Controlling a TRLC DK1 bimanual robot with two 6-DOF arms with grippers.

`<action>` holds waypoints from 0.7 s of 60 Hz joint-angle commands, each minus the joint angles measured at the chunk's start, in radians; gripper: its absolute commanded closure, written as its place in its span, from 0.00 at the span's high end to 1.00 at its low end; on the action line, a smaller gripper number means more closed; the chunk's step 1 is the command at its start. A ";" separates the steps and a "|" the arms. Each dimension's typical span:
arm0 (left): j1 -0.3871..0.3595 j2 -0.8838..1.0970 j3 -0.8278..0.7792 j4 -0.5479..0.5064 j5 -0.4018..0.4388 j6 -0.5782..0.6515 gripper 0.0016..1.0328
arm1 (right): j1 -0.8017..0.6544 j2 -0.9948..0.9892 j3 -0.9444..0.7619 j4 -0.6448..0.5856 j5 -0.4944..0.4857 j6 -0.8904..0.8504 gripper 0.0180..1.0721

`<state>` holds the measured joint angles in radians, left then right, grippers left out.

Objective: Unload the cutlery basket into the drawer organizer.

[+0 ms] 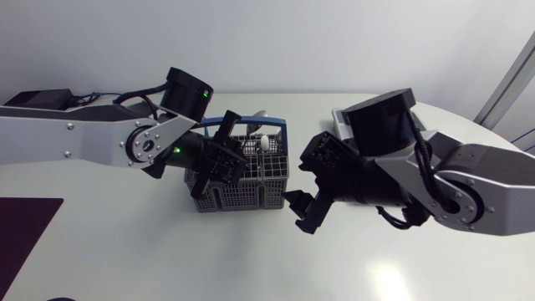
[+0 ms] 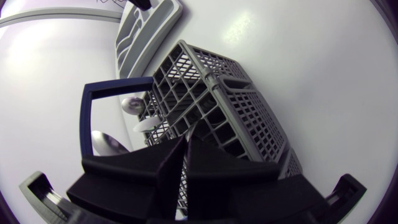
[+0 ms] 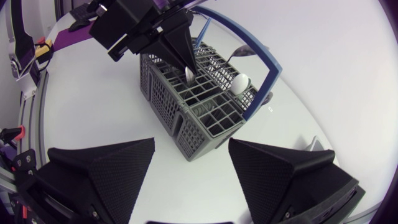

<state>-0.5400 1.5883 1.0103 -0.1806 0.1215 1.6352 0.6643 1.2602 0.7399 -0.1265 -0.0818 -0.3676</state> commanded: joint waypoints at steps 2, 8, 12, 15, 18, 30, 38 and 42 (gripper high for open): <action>-0.005 -0.017 0.011 -0.005 -0.003 0.015 0.13 | -0.008 -0.012 -0.027 0.010 -0.003 -0.011 0.81; -0.003 -0.040 0.007 -0.007 0.000 -0.003 0.12 | -0.008 -0.012 -0.027 0.018 -0.003 -0.011 0.81; -0.002 -0.054 0.002 -0.007 0.000 -0.009 0.13 | -0.006 -0.010 -0.027 0.019 -0.003 -0.011 0.81; 0.000 -0.067 -0.004 -0.007 0.000 -0.011 0.12 | -0.006 -0.013 -0.027 0.019 -0.003 -0.010 0.81; 0.000 -0.079 -0.010 -0.007 0.000 -0.011 0.12 | -0.003 -0.016 -0.025 0.019 -0.003 -0.010 0.81; -0.005 -0.139 -0.027 -0.008 0.000 -0.040 0.12 | 0.011 -0.033 -0.017 0.010 0.004 -0.008 0.81; -0.015 -0.194 -0.058 -0.008 0.000 -0.069 0.12 | 0.027 -0.047 -0.014 -0.001 0.010 -0.004 0.81; -0.026 -0.228 -0.078 -0.005 0.000 -0.092 0.13 | 0.035 -0.051 -0.013 -0.004 0.013 0.001 0.81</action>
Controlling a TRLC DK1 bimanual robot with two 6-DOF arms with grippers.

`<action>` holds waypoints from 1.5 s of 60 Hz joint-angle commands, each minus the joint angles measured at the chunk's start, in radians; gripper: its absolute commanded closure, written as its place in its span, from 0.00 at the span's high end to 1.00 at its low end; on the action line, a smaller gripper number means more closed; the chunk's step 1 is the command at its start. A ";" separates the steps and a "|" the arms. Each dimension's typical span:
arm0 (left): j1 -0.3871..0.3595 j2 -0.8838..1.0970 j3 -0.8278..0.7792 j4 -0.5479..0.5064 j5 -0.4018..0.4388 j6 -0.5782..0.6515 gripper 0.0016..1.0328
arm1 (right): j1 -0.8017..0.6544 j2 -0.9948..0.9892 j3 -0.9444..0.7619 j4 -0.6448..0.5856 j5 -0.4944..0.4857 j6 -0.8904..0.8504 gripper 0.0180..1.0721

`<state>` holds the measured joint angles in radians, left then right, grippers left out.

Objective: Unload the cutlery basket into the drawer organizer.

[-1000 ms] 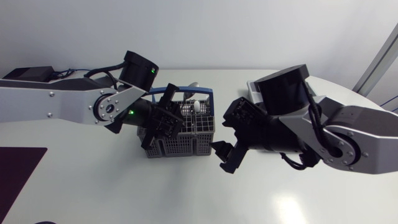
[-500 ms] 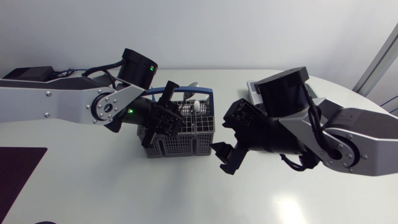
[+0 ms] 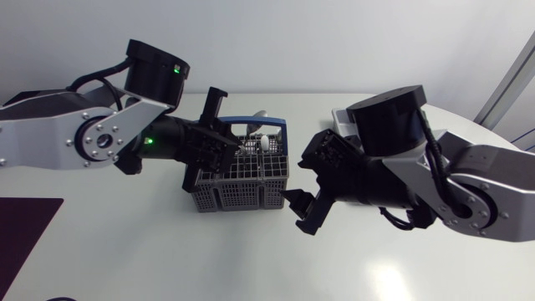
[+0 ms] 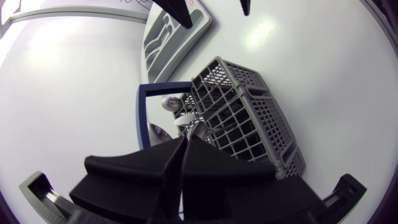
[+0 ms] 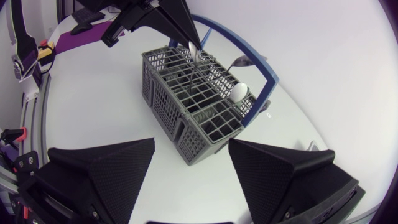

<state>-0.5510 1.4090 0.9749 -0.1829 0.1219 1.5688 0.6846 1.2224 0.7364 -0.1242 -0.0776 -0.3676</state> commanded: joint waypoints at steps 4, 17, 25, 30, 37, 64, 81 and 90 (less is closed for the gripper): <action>-0.020 -0.081 -0.061 0.000 -0.002 -0.050 0.13 | 0.021 -0.021 -0.009 -0.011 0.010 0.002 0.81; -0.032 -0.182 -0.139 0.080 -0.019 -0.125 0.12 | 0.043 -0.040 -0.014 -0.017 0.025 0.009 0.81; -0.030 -0.208 -0.160 0.114 -0.034 -0.167 0.12 | 0.053 -0.046 -0.014 -0.017 0.033 0.013 0.81; -0.036 -0.234 -0.177 0.140 -0.057 -0.213 0.12 | 0.061 -0.058 -0.019 -0.012 0.045 0.013 0.81; -0.035 -0.286 -0.193 0.152 -0.067 -0.294 0.13 | 0.062 -0.069 -0.023 -0.009 0.045 0.015 0.81; -0.036 -0.338 -0.048 -0.010 -0.097 -0.874 0.13 | 0.118 -0.130 -0.011 0.055 0.105 0.013 0.81; -0.075 -0.272 0.019 -0.076 -0.087 -1.199 0.13 | 0.207 -0.147 -0.052 0.169 0.239 -0.039 0.81; -0.089 -0.248 0.041 -0.098 -0.061 -1.293 0.13 | 0.265 -0.129 -0.091 0.282 0.363 -0.096 0.81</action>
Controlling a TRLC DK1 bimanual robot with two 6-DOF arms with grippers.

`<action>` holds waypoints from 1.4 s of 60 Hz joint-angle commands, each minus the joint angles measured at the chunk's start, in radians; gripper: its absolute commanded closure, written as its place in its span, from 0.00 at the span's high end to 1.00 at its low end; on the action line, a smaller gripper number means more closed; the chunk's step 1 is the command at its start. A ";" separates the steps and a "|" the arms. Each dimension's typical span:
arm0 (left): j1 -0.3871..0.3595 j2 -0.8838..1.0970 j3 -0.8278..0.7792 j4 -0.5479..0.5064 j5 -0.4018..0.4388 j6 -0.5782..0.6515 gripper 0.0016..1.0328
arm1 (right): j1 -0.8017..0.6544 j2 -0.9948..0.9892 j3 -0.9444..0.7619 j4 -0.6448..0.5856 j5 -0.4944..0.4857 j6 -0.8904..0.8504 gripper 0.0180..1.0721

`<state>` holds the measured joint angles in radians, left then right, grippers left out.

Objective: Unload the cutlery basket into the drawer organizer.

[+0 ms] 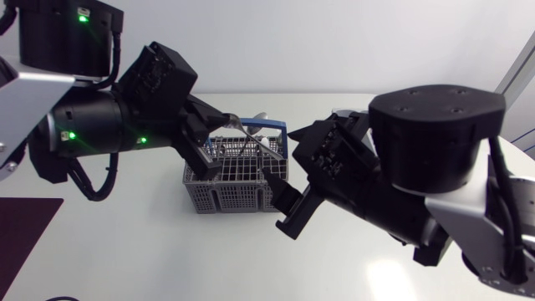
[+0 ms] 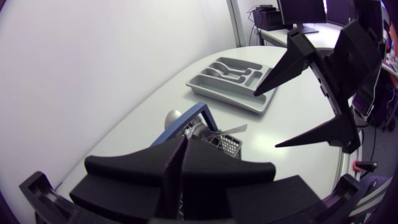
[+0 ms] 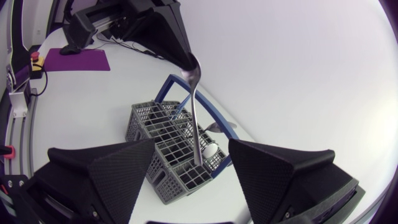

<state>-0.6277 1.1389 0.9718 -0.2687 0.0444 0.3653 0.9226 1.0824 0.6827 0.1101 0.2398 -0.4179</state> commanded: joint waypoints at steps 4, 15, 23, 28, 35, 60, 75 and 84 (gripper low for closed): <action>-0.017 0.036 0.056 -0.029 0.028 -0.129 0.13 | 0.033 0.025 -0.046 0.086 0.073 -0.068 0.81; -0.032 0.074 0.087 -0.072 0.081 -0.216 0.13 | 0.036 0.059 -0.063 0.155 0.087 -0.105 0.66; -0.032 0.096 0.122 -0.112 0.123 -0.259 0.13 | 0.036 0.080 -0.068 0.194 0.095 -0.133 0.60; -0.030 0.104 0.136 -0.133 0.150 -0.278 0.13 | 0.041 0.091 -0.068 0.214 0.104 -0.151 0.59; -0.021 0.124 0.163 -0.172 0.207 -0.301 0.13 | 0.039 0.116 -0.060 0.229 0.108 -0.160 0.56; -0.021 0.137 0.154 -0.196 0.218 -0.292 0.13 | 0.039 0.157 -0.052 0.277 0.121 -0.209 0.34; -0.017 0.137 0.143 -0.198 0.216 -0.287 0.13 | 0.039 0.159 -0.057 0.277 0.131 -0.216 0.19; -0.017 0.137 0.133 -0.198 0.216 -0.287 0.13 | 0.041 0.160 -0.057 0.275 0.147 -0.217 0.16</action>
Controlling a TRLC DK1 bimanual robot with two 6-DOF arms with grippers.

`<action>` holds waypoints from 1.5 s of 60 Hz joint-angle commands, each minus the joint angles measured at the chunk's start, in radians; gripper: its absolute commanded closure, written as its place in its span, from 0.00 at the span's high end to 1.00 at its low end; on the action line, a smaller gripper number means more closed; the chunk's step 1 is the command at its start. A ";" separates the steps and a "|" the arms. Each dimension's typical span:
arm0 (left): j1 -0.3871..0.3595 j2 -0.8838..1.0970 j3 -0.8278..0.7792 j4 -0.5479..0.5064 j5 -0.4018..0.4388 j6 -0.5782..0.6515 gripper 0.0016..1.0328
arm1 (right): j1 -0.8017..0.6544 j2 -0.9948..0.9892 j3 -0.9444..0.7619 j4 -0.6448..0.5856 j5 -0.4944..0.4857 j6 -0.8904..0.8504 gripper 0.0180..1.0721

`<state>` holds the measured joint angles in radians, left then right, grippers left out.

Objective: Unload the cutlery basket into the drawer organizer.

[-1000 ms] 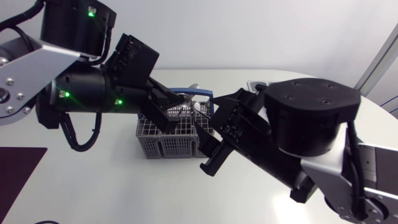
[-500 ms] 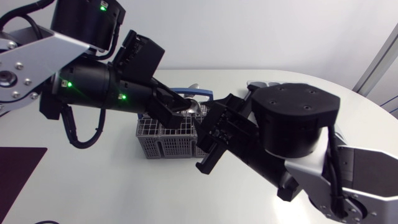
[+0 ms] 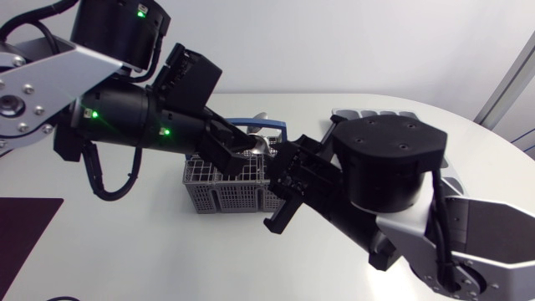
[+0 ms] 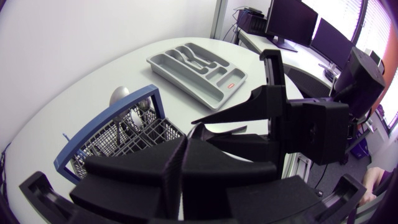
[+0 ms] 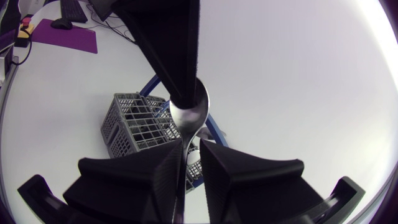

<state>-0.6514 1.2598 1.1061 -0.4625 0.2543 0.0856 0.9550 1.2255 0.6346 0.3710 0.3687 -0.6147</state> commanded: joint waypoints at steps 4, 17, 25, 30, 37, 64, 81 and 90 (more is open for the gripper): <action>0.009 0.016 -0.006 -0.004 0.007 -0.007 0.13 | 0.008 0.020 -0.009 0.011 0.019 -0.022 0.15; 0.009 0.016 -0.008 -0.001 0.005 -0.004 0.13 | 0.010 0.025 -0.006 -0.010 0.022 -0.022 0.08; 0.009 0.021 -0.009 0.001 0.002 -0.004 0.13 | 0.014 0.020 -0.006 -0.024 0.021 -0.022 0.06; 0.009 0.021 -0.009 0.001 -0.004 -0.004 0.13 | 0.018 0.015 -0.006 -0.034 0.022 -0.023 0.06; 0.007 0.020 -0.011 0.001 -0.007 -0.004 0.13 | 0.018 0.012 -0.006 -0.046 0.022 -0.030 0.06; 0.032 -0.007 0.054 0.002 -0.009 -0.017 0.89 | 0.019 -0.073 -0.050 -0.119 -0.005 -0.028 0.06; 0.070 -0.056 0.084 0.005 -0.039 -0.004 0.95 | -0.117 -0.276 -0.147 -0.273 -0.168 -0.028 0.06; 0.105 -0.076 0.075 0.005 -0.059 0.023 0.95 | -0.314 -0.360 -0.199 -0.348 -0.359 -0.066 0.06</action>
<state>-0.5659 1.2102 1.1530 -0.4641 0.2016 0.0898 0.7353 0.9039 0.4797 0.0586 0.0734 -0.6380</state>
